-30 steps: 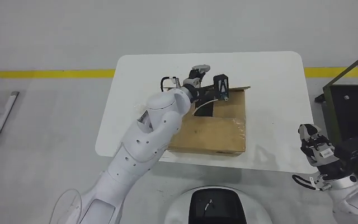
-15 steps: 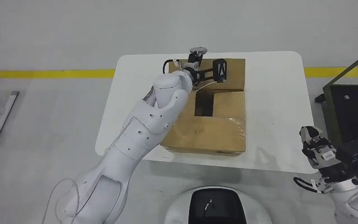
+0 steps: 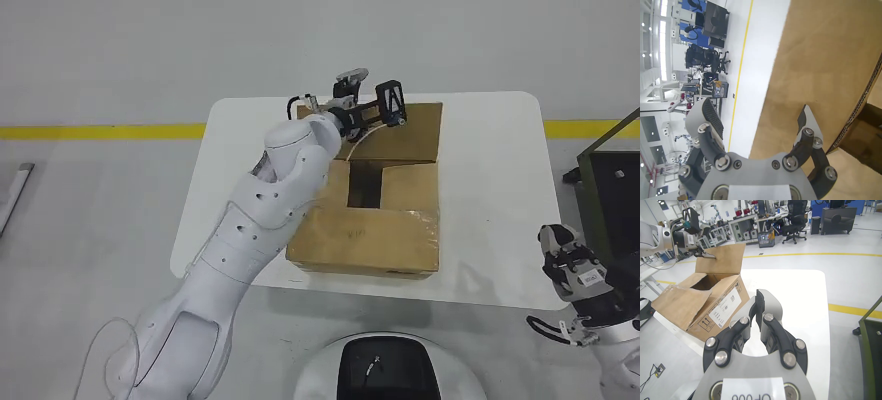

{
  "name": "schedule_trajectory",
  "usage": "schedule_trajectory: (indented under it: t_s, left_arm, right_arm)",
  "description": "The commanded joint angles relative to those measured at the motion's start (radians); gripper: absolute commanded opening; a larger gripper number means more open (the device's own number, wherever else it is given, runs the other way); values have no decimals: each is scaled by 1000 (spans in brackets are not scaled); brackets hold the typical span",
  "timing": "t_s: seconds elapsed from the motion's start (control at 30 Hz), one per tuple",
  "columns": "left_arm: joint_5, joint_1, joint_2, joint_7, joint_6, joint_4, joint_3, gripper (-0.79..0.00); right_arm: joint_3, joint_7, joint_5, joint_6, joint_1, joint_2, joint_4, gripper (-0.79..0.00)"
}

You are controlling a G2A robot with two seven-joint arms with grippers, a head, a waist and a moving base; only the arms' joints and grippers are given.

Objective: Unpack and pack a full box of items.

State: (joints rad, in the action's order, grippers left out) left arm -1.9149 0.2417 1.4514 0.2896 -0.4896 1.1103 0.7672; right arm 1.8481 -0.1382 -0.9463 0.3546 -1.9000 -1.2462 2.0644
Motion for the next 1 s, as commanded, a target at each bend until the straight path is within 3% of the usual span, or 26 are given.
schedule_trajectory:
  t_s: [0.0, 0.13, 0.33, 0.47, 0.53, 0.7, 0.97]
  left_arm:
    - [25, 26, -16, 3, -15, 58, 59, 0]
    - [129, 105, -44, 27, -66, 173, 182, 0]
    - [357, 240, -78, 123, -223, 351, 345, 0]
    - [493, 314, -99, 224, -297, 414, 441, 0]
    - [543, 344, -108, 272, -337, 443, 475, 0]
    - [609, 407, -130, 364, -349, 527, 555, 0]
    - [665, 480, -146, 408, -333, 611, 590, 0]
  right_arm:
    - [1, 1, 86, 8, 8, -2, 2, -785]
    - [3, 58, 302, 74, 28, -1, 11, -785]
    - [27, 330, 540, 256, 83, 22, -10, -785]
    - [4, 482, 695, 334, 107, 35, -9, -785]
    - [6, 544, 689, 361, 107, 41, -7, -785]
    - [6, 544, 689, 361, 107, 41, -7, -785]
    - [-10, 557, 700, 328, 127, 43, -15, -785]
